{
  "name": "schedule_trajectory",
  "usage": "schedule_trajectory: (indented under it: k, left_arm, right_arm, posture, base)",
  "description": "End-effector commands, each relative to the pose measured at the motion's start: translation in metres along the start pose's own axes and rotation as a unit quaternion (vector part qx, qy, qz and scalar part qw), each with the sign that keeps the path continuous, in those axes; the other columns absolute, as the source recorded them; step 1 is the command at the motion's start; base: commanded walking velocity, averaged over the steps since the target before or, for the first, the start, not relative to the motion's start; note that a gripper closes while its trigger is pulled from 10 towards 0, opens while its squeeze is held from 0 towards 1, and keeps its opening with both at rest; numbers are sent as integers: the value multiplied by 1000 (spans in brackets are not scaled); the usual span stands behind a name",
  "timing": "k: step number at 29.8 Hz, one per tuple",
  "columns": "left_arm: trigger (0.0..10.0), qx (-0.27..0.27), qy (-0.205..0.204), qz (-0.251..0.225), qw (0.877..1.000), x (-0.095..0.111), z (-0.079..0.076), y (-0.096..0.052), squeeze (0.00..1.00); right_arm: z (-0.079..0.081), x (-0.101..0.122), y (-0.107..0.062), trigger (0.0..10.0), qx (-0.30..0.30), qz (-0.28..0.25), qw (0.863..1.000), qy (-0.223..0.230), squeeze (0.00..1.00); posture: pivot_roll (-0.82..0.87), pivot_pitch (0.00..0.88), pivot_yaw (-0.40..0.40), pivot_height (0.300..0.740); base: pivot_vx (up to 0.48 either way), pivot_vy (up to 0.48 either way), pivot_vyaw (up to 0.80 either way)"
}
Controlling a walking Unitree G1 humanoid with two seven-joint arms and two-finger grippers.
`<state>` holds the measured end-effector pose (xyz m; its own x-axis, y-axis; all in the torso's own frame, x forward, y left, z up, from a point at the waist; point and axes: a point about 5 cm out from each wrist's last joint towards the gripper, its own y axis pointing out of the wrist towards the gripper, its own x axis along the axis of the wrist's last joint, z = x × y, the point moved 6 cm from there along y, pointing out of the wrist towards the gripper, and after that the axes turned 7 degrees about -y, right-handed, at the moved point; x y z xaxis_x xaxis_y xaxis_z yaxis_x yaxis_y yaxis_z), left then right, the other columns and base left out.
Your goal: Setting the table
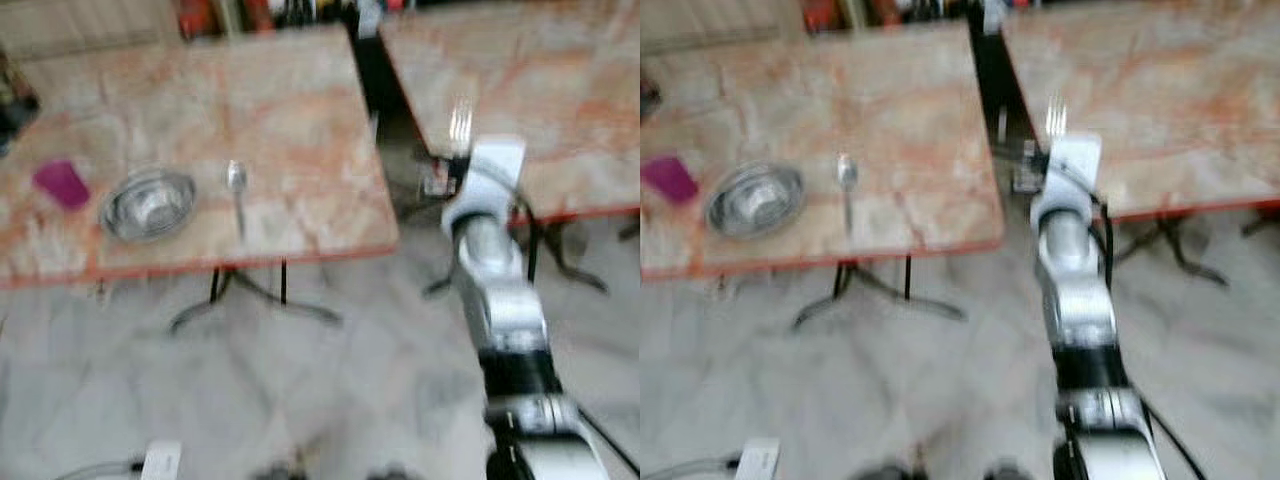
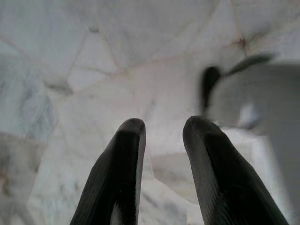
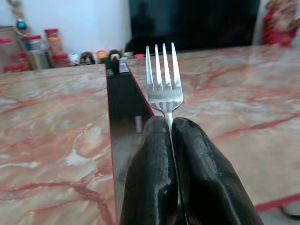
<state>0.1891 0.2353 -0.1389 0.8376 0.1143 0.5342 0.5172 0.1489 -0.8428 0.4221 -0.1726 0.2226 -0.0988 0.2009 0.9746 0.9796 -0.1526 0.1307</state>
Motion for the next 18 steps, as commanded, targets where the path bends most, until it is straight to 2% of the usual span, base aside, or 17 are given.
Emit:
schedule_trajectory:
  k: [1,18]
  left_arm:
    - [10000,14,9,11,1000,-7,14,-2,0]
    - [10000,19,1,-6,1000,1,15,-1,0]
  right_arm:
    - [10,6,-1,10000,12,-7,1000,10,0]
    - [13,3,-1,10000,16,0,1000,11,0]
  posture:
    - [-11,164,50,740]
    - [-3,173,49,740]
  base:
    - [0,364,0]
    - [0,0,0]
